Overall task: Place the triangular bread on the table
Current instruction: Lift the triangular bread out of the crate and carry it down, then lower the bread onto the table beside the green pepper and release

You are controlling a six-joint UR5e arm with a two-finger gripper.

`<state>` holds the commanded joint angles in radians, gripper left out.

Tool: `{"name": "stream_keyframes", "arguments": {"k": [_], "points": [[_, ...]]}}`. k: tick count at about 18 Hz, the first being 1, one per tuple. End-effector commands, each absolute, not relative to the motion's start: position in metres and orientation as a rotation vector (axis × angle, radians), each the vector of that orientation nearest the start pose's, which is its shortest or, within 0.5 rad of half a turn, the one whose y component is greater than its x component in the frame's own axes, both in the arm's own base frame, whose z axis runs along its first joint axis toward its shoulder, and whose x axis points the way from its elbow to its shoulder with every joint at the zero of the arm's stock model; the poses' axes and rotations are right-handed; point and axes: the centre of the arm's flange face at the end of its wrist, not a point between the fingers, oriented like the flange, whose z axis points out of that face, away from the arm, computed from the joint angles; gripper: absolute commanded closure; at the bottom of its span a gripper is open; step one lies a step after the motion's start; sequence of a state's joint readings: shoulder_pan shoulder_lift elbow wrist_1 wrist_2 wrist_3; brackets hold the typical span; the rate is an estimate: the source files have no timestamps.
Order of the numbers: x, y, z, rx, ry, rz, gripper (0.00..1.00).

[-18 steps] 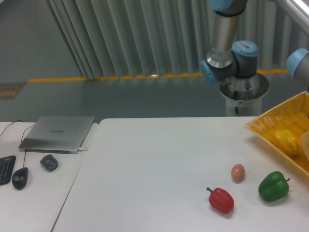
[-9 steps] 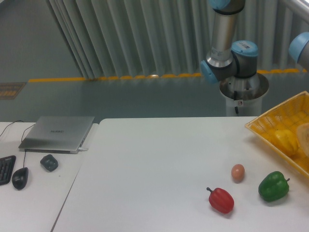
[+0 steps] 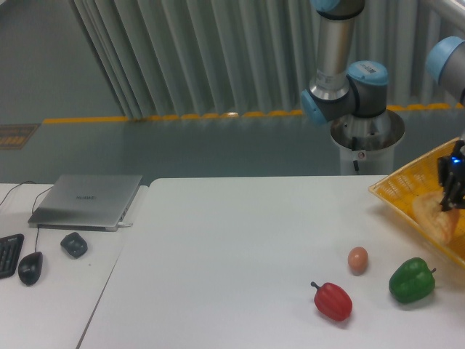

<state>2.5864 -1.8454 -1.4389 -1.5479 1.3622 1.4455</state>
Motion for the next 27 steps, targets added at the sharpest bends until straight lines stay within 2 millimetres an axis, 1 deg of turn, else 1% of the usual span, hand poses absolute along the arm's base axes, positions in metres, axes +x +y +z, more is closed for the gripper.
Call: {"name": "stream_keyframes", "arguments": {"k": [5,6,8,9,11,12,15,19,21,26,27], "points": [[-0.396,0.487,0.41,-2.927,0.39,-0.141,1.0],[-0.393,0.495,0.407,-2.928,0.349,-0.128,1.0],[-0.386,0.506,0.408,-2.922,0.272,-0.095,1.0],[-0.383,0.513,0.406,-2.919,0.254,-0.083,1.0],[-0.385,0.523,0.401,-2.906,0.112,-0.046,1.0],[-0.379,0.532,0.4,-2.895,0.075,-0.021,1.0],[-0.375,0.55,0.385,-2.907,-0.028,0.022,1.0],[-0.367,0.568,0.374,-2.896,-0.162,0.105,1.0],[-0.362,0.576,0.368,-2.915,-0.156,0.14,1.0],[-0.366,0.578,0.355,-2.933,-0.211,0.146,1.0],[-0.366,0.578,0.351,-2.938,-0.211,0.14,0.97]]}}
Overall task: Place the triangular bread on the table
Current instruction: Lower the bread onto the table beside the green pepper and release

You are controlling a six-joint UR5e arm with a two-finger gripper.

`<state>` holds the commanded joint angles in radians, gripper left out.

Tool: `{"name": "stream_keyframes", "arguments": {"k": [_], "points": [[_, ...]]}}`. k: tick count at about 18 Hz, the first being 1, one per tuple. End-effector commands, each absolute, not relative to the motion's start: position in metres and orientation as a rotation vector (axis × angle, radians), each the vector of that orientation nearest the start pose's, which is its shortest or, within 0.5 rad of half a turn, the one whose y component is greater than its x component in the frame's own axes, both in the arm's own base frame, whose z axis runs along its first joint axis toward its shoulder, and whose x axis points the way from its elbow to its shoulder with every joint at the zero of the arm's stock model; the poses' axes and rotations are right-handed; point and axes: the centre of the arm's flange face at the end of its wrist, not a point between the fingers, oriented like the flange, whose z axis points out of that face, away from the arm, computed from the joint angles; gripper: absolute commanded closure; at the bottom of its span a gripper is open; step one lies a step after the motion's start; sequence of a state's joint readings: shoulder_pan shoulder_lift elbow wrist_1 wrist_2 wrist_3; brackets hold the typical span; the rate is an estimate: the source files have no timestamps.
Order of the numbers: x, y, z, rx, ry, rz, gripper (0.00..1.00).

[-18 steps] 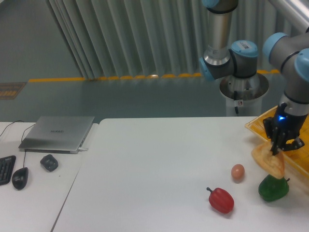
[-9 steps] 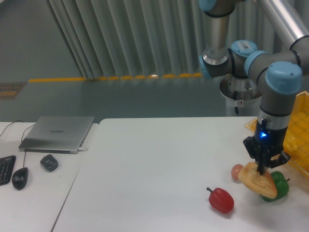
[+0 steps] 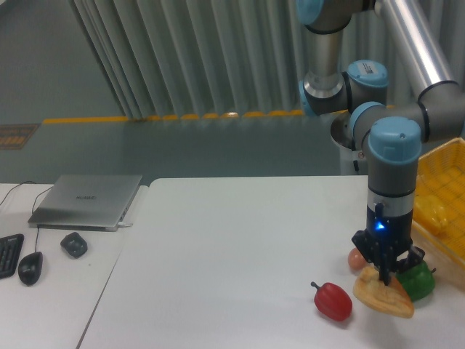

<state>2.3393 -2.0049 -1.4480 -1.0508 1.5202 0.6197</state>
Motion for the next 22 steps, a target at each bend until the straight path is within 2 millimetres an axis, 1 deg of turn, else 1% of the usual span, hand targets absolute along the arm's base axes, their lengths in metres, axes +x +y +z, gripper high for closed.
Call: {"name": "stream_keyframes", "arguments": {"k": [1,2,3,4,5,6,7,8,10,11,13,17,20,22], "points": [[-0.366,0.579,0.351,-2.938,-0.209,0.14,0.92],[-0.365,0.578,0.348,-2.943,-0.2,0.133,0.76],[-0.364,0.579,0.345,-2.947,-0.194,0.129,0.62],[-0.365,0.578,0.342,-2.952,-0.199,0.127,0.6],[-0.365,0.579,0.34,-2.957,-0.198,0.126,0.47],[-0.363,0.578,0.338,-2.965,-0.193,0.133,0.38],[-0.364,0.577,0.338,-2.972,-0.208,0.144,0.37],[-0.363,0.576,0.337,-2.98,-0.208,0.153,0.33],[-0.361,0.572,0.33,-2.995,-0.21,0.148,0.3],[-0.361,0.571,0.33,-2.997,-0.208,0.147,0.22],[-0.361,0.569,0.328,-3.01,-0.211,0.16,0.0],[-0.364,0.559,0.312,-3.095,-0.22,0.256,0.0],[-0.364,0.553,0.317,-3.124,-0.168,0.303,0.0],[-0.362,0.55,0.329,-3.126,-0.008,0.319,0.0]]}}
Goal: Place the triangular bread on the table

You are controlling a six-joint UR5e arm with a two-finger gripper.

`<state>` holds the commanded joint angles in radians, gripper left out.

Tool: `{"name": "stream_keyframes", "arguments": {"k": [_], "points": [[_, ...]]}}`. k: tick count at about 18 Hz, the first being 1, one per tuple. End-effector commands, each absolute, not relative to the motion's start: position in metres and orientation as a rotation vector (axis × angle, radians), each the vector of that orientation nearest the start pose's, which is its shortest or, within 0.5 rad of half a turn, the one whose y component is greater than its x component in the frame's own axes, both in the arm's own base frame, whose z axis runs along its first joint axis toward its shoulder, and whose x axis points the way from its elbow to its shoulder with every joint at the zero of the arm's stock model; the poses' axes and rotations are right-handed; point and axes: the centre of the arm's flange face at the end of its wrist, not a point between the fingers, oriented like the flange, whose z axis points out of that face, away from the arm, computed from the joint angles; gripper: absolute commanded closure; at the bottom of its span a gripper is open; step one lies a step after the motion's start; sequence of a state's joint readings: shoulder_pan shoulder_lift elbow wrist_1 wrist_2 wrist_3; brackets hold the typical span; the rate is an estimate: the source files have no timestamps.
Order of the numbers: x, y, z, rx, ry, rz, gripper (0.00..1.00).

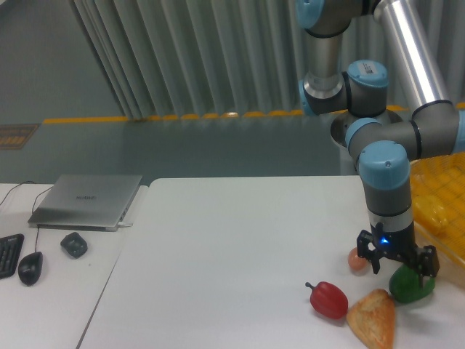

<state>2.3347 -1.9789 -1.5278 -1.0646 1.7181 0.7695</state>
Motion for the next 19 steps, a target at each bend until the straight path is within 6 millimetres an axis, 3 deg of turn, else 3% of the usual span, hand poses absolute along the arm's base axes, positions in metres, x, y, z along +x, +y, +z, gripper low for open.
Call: {"name": "stream_keyframes", "arguments": {"k": [3,6,9,15,19], "points": [[-0.362,0.543,0.345,-3.127,0.167,0.327,0.0],[-0.361,0.54,0.353,-3.136,0.227,0.318,0.0],[-0.359,0.525,0.368,-3.156,0.378,0.264,0.0],[-0.358,0.513,0.376,-3.164,0.579,0.216,0.0],[-0.359,0.507,0.381,-3.161,0.575,0.218,0.0]]}}
